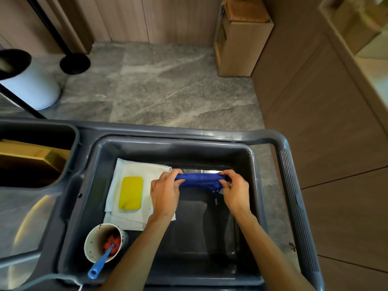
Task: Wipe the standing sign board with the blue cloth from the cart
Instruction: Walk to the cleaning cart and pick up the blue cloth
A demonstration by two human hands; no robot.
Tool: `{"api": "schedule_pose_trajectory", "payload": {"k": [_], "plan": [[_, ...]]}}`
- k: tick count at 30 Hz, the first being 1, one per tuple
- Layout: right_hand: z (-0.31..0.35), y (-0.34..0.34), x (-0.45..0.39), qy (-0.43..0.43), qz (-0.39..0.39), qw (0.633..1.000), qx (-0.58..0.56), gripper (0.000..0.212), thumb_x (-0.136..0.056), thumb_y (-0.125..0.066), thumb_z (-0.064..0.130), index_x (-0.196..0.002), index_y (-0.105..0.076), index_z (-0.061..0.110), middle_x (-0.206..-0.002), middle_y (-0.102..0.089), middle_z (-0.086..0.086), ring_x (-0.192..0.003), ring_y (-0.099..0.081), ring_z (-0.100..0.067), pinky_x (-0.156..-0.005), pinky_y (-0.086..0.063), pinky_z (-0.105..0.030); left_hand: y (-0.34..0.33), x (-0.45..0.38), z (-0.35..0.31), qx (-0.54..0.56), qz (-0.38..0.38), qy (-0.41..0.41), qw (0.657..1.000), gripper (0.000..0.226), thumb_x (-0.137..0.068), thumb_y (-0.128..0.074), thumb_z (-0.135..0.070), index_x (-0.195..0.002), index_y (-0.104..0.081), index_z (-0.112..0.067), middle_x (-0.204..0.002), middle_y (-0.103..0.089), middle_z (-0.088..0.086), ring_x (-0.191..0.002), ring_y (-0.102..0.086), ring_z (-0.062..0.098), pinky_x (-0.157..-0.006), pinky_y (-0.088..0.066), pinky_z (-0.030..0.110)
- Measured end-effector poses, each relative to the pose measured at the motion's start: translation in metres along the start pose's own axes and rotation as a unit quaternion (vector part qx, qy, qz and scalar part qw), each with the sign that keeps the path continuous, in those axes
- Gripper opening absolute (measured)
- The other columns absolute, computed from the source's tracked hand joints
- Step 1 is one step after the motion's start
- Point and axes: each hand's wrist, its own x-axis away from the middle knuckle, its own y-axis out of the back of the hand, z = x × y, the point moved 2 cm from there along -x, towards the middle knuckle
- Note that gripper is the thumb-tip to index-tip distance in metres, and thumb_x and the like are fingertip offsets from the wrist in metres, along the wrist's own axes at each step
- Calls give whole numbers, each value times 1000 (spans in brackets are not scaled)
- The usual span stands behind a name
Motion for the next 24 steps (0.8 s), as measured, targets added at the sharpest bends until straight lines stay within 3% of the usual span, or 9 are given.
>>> {"api": "schedule_pose_trajectory", "payload": {"k": [6, 8, 11, 14, 19, 22, 24], "plan": [[44, 45, -1, 50, -30, 998, 14, 23, -97, -61, 17, -119, -64, 25, -106, -71, 3, -89, -63, -8, -69, -44, -13, 53, -6, -39, 12, -87, -54, 995, 14, -92, -71, -17, -106, -70, -18, -95, -75, 5, -81, -69, 28, -78, -55, 42], [60, 61, -1, 63, -45, 997, 27, 23, -97, -62, 22, -118, -65, 29, -105, -72, 5, -86, -61, -7, -67, -43, -18, 71, -8, -50, 23, -103, -60, 993, 11, -92, -71, -19, -103, -71, -20, -91, -76, 2, -79, -69, 28, -76, -53, 40], [84, 83, -1, 85, -53, 994, 35, 20, -96, -64, 26, -115, -65, 31, -100, -73, 3, -92, -67, -17, -77, -51, -34, 96, -12, -65, 28, -128, -69, 989, 9, -91, -71, -26, -101, -71, -25, -78, -75, 4, -74, -68, 32, -70, -48, 37], [107, 103, -2, 102, -55, 993, 31, 20, -95, -64, 29, -115, -66, 29, -98, -74, 4, -94, -68, -18, -80, -53, -37, 118, -18, -77, 33, -115, -60, 991, 11, -93, -67, -35, -105, -68, -33, -84, -75, 1, -83, -68, 28, -69, -45, 33], [147, 135, -5, 143, -49, 988, -10, 21, -94, -68, 25, -115, -69, 24, -96, -72, 6, -91, -69, -12, -87, -60, -42, 160, -33, -97, 137, -83, -73, 984, 14, -87, -75, -15, -101, -75, -20, -87, -76, 3, -86, -72, 24, -83, -56, 41], [170, 152, -7, 170, -43, 984, -17, 22, -95, -67, 26, -116, -69, 24, -95, -70, 9, -91, -67, -9, -84, -59, -36, 187, -38, -110, 163, -93, -102, 977, 18, -85, -77, -7, -103, -77, -11, -87, -76, 4, -85, -72, 20, -86, -57, 34], [186, 163, -8, 191, -45, 980, -27, 22, -95, -67, 25, -116, -70, 22, -92, -69, 11, -87, -65, -3, -73, -54, -19, 203, -40, -116, 172, -99, -109, 974, 21, -85, -77, -7, -105, -77, -12, -87, -74, -1, -79, -69, 8, -79, -54, 15]]}}
